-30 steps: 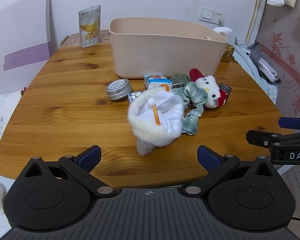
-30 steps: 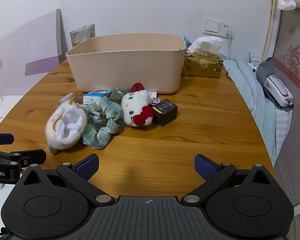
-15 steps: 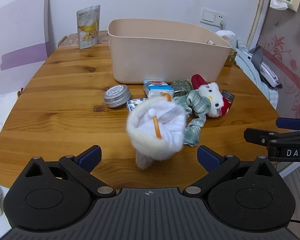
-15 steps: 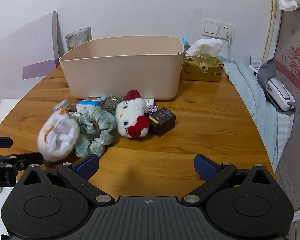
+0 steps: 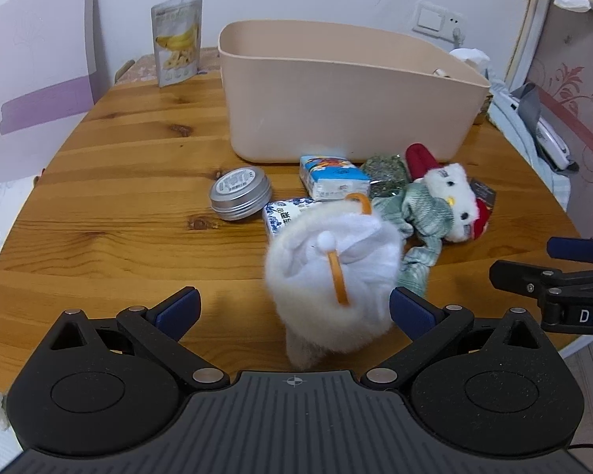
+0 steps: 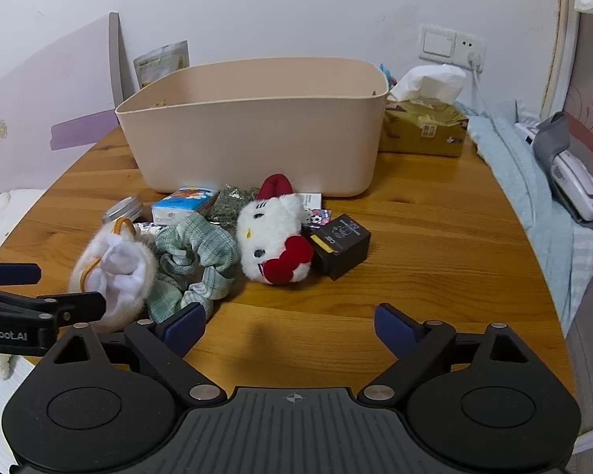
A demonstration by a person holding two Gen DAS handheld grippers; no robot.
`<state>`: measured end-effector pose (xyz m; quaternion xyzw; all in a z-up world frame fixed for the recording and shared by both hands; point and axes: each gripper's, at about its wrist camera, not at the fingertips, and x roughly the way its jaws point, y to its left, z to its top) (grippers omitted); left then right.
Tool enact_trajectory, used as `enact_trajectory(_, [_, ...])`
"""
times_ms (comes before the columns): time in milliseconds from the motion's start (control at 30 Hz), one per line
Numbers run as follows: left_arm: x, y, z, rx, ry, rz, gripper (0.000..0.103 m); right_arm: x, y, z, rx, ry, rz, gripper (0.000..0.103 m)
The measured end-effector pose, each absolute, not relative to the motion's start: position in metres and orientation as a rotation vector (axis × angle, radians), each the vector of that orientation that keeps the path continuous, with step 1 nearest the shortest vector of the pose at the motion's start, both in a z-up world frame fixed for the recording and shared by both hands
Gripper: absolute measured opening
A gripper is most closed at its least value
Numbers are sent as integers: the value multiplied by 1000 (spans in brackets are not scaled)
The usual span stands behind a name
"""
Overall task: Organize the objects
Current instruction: 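Move both tools toward the white plush and green scrunchie, then grasp the white plush with left tool while right tool grasps the green scrunchie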
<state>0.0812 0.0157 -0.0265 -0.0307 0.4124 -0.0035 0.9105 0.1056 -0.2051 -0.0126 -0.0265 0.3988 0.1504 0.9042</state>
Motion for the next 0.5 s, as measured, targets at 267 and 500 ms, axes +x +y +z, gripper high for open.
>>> enact_trajectory(267, [95, 25, -31, -75, 858, -14, 103, 121, -194, -30, -32, 883, 347, 88])
enact_trajectory(500, [106, 29, -31, -74, 850, -43, 101, 132, -181, -38, -17, 924, 376, 84])
